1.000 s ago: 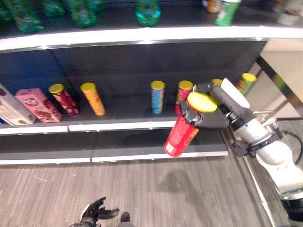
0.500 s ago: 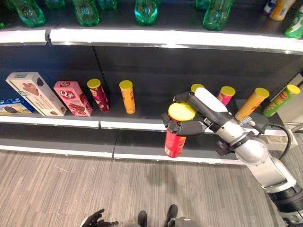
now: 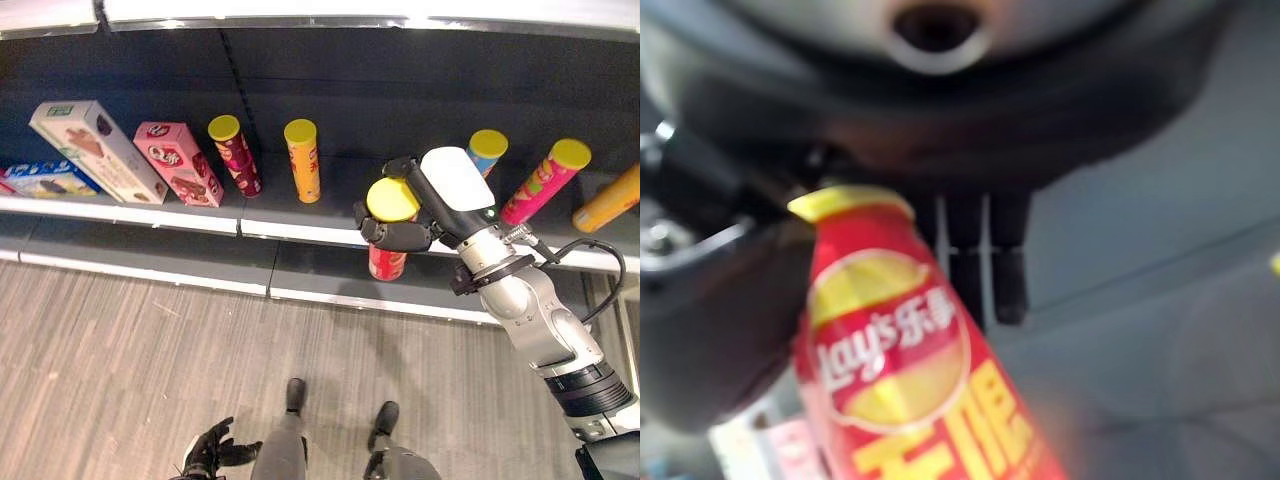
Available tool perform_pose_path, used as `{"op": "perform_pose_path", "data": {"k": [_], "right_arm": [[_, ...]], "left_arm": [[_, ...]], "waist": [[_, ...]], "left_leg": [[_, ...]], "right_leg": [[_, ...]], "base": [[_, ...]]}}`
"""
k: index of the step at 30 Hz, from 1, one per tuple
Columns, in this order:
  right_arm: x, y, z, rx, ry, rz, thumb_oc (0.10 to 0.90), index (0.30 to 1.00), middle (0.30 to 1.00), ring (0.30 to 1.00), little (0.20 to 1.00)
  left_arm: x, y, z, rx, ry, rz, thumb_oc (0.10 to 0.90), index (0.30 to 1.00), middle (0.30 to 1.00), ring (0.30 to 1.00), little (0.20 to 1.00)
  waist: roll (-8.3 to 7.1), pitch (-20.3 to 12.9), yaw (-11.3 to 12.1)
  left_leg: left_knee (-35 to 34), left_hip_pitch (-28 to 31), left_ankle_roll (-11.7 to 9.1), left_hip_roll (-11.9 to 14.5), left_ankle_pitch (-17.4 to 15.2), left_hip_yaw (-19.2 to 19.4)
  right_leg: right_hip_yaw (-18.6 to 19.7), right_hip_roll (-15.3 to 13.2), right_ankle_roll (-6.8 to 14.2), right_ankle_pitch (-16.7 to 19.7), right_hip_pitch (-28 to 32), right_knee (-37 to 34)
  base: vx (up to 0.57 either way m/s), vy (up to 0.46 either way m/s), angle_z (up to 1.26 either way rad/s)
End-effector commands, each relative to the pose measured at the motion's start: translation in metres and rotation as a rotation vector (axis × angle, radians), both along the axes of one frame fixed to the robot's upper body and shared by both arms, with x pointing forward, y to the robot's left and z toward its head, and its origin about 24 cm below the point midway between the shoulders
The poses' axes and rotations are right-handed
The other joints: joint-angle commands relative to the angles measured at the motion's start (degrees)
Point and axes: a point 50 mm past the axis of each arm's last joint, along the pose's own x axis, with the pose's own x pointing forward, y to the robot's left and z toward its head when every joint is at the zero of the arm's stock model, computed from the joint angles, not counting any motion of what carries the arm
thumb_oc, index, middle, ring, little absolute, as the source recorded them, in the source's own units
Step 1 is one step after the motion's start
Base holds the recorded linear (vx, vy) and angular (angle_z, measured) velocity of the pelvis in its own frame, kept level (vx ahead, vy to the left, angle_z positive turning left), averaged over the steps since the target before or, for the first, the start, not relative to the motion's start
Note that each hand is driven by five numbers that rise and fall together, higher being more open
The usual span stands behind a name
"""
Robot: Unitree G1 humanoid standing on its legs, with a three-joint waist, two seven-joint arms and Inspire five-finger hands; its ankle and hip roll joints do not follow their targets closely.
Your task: Put the goods on the table back onto the shelves and tidy them up.
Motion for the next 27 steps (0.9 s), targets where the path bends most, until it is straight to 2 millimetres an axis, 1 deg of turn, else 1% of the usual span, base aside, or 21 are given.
{"op": "perform_pose_path", "data": {"k": [1, 2, 5, 8, 10, 11, 13, 14, 16, 17, 18, 19, 21, 22, 23, 27], "right_arm": [[-0.007, 0.016, 0.059, 0.033, -0.295, 0.079, 0.4, 0.3, 0.3, 0.3, 0.3], [-0.006, 0.014, 0.063, 0.032, -0.323, 0.063, 0.4, 0.3, 0.3, 0.3, 0.3], [-0.006, 0.011, 0.068, 0.042, -0.356, 0.046, 0.4, 0.3, 0.3, 0.3, 0.3], [-0.005, 0.01, 0.073, 0.044, -0.383, 0.036, 0.4, 0.3, 0.3, 0.3, 0.3], [-0.001, 0.009, 0.081, 0.039, -0.43, 0.007, 0.4, 0.3, 0.3, 0.3, 0.3], [0.0, 0.006, 0.088, 0.038, -0.463, -0.018, 0.4, 0.3, 0.3, 0.3, 0.3], [0.002, 0.003, 0.091, 0.034, -0.477, -0.036, 0.4, 0.3, 0.3, 0.3, 0.3], [0.003, -0.004, 0.101, 0.029, -0.526, -0.078, 0.4, 0.3, 0.3, 0.3, 0.3], [0.004, -0.011, 0.108, 0.036, -0.564, -0.121, 0.4, 0.3, 0.3, 0.3, 0.3], [0.004, -0.011, 0.109, 0.035, -0.565, -0.122, 0.4, 0.3, 0.3, 0.3, 0.3], [0.004, -0.025, 0.117, 0.069, -0.615, -0.188, 0.4, 0.3, 0.3, 0.3, 0.3], [0.004, -0.025, 0.117, 0.069, -0.616, -0.189, 0.4, 0.3, 0.3, 0.3, 0.3], [0.004, -0.036, 0.122, 0.103, -0.655, -0.243, 0.4, 0.3, 0.3, 0.3, 0.3], [0.004, -0.036, 0.122, 0.103, -0.655, -0.243, 0.4, 0.3, 0.3, 0.3, 0.3], [0.005, -0.042, 0.126, 0.134, -0.681, -0.275, 0.4, 0.3, 0.3, 0.3, 0.3], [0.006, -0.051, 0.129, 0.174, -0.702, -0.314, 0.4, 0.3, 0.3, 0.3, 0.3]], "left_arm": [[0.003, 0.037, 0.018, 0.129, -0.068, -0.01, 0.8, 0.9, 0.9, 0.9, 0.9], [0.004, 0.04, 0.02, 0.136, -0.077, -0.004, 0.8, 0.9, 0.9, 0.9, 0.9], [0.008, 0.04, 0.023, 0.146, -0.094, -0.019, 0.8, 0.9, 0.9, 0.9, 0.9], [0.012, 0.042, 0.026, 0.154, -0.109, -0.023, 0.8, 0.9, 0.9, 0.9, 0.9], [0.019, 0.04, 0.03, 0.156, -0.141, -0.04, 0.8, 0.9, 0.9, 0.9, 0.9], [0.022, 0.039, 0.032, 0.155, -0.158, -0.049, 0.8, 0.9, 0.9, 0.9, 0.9], [0.024, 0.038, 0.034, 0.153, -0.169, -0.054, 0.8, 0.9, 0.9, 0.9, 0.9], [0.029, 0.039, 0.037, 0.151, -0.191, -0.062, 0.8, 0.9, 0.9, 0.9, 0.9], [0.03, 0.037, 0.039, 0.147, -0.201, -0.069, 0.8, 0.9, 0.9, 0.9, 0.9], [0.03, 0.037, 0.039, 0.147, -0.202, -0.069, 0.8, 0.9, 0.9, 0.9, 0.9], [0.032, 0.038, 0.04, 0.151, -0.209, -0.072, 0.8, 0.9, 0.9, 0.9, 0.9], [0.032, 0.038, 0.04, 0.151, -0.21, -0.073, 0.8, 0.9, 0.9, 0.9, 0.9], [0.034, 0.038, 0.041, 0.155, -0.21, -0.082, 0.8, 0.9, 0.9, 0.9, 0.9], [0.034, 0.038, 0.041, 0.155, -0.211, -0.082, 0.8, 0.9, 0.9, 0.9, 0.9], [0.036, 0.037, 0.042, 0.158, -0.219, -0.087, 0.8, 0.9, 0.9, 0.9, 0.9], [0.041, 0.035, 0.044, 0.155, -0.238, -0.092, 0.8, 0.9, 0.9, 0.9, 0.9]], "waist": [[-2.03, -5.98, 1.95], [-2.02, -5.66, 2.27], [-2.03, -4.75, 2.57], [-2.0, -4.02, 2.91], [-1.73, -3.26, 3.43], [-1.53, -2.79, 3.77], [-1.33, -2.48, 3.93], [-0.86, -1.73, 4.39], [-0.39, -1.24, 4.83], [-0.36, -1.32, 4.77], [0.45, -0.21, 5.39], [0.46, -0.25, 5.34], [1.34, 0.32, 5.87], [1.36, 0.28, 5.82], [1.85, 0.67, 6.35], [2.43, 1.17, 6.88]], "left_leg": [[0.2, 1.49, -1.67, -0.74, -4.22, -1.22], [0.2, 1.39, -1.07, -1.3, -4.47, -1.24], [0.2, 0.84, -0.61, -1.79, -4.45, -1.51], [0.2, 0.06, -0.47, -1.94, -4.2, -1.85], [0.2, -1.09, -0.45, -2.09, -3.76, -2.3], [0.2, -1.5, -0.51, -2.12, -3.58, -2.58], [0.2, -1.99, -0.53, -2.16, -3.38, -2.81], [0.2, -3.09, -0.68, -2.23, -2.8, -3.55], [0.2, -3.95, -0.77, -2.38, -2.46, -4.19], [0.2, -4.09, -0.77, -2.4, -2.42, -4.28], [0.2, -4.94, -0.98, -2.58, -2.06, -5.22], [0.2, -5.2, -0.92, -2.65, -1.78, -5.31], [0.2, -5.96, -1.11, -2.95, -1.69, -6.44], [0.2, -6.04, -1.11, -2.97, -1.67, -6.5], [0.2, -6.8, -1.25, -3.08, -1.34, -7.01], [0.2, -7.79, -1.28, -3.26, -0.89, -8.01]], "right_leg": [[1.56, -4.29, 4.21, -2.1, -0.81, 3.01], [2.35, -4.73, 4.37, -2.25, -1.51, 3.64], [2.59, -5.27, 4.64, -2.15, -2.35, 4.25], [2.45, -5.58, 4.78, -2.08, -3.32, 4.7], [2.06, -5.89, 4.94, -2.07, -4.28, 5.04], [1.95, -6.03, 4.97, -2.05, -4.63, 5.21], [1.72, -6.19, 4.98, -2.06, -5.02, 5.48], [1.3, -6.43, 5.03, -2.13, -6.08, 6.21], [1.0, -6.65, 5.06, -2.3, -6.91, 6.94], [0.93, -6.69, 5.06, -2.38, -7.06, 7.08], [-0.09, -7.21, 5.19, -3.08, -7.71, 8.47], [-0.18, -7.27, 5.15, -2.82, -7.88, 8.4], [-0.9, -7.76, 5.32, -3.43, -8.46, 9.37], [-0.96, -7.78, 5.32, -3.46, -8.52, 9.42], [-1.55, -8.01, 5.49, -3.39, -8.9, 9.49], [-2.32, -8.35, 5.65, -3.48, -9.54, 10.12]], "base": [[0.05, 0.064, 0.14], [0.06, 0.07, 0.14], [0.02, 0.024, 0.12], [-0.02, -0.005, 0.05], [-0.03, -0.028, 0.06], [-0.03, -0.032, 0.03], [-0.02, -0.01, 0.01], [-0.04, -0.023, 0.02], [-0.03, -0.03, 0.06], [-0.02, -0.054, 0.12], [-0.02, -0.034, 0.15], [-0.02, -0.048, 0.14], [-0.01, -0.021, 0.34], [-0.01, -0.033, 0.35], [-0.01, -0.023, 0.21], [-0.01, -0.025, 0.14]]}}
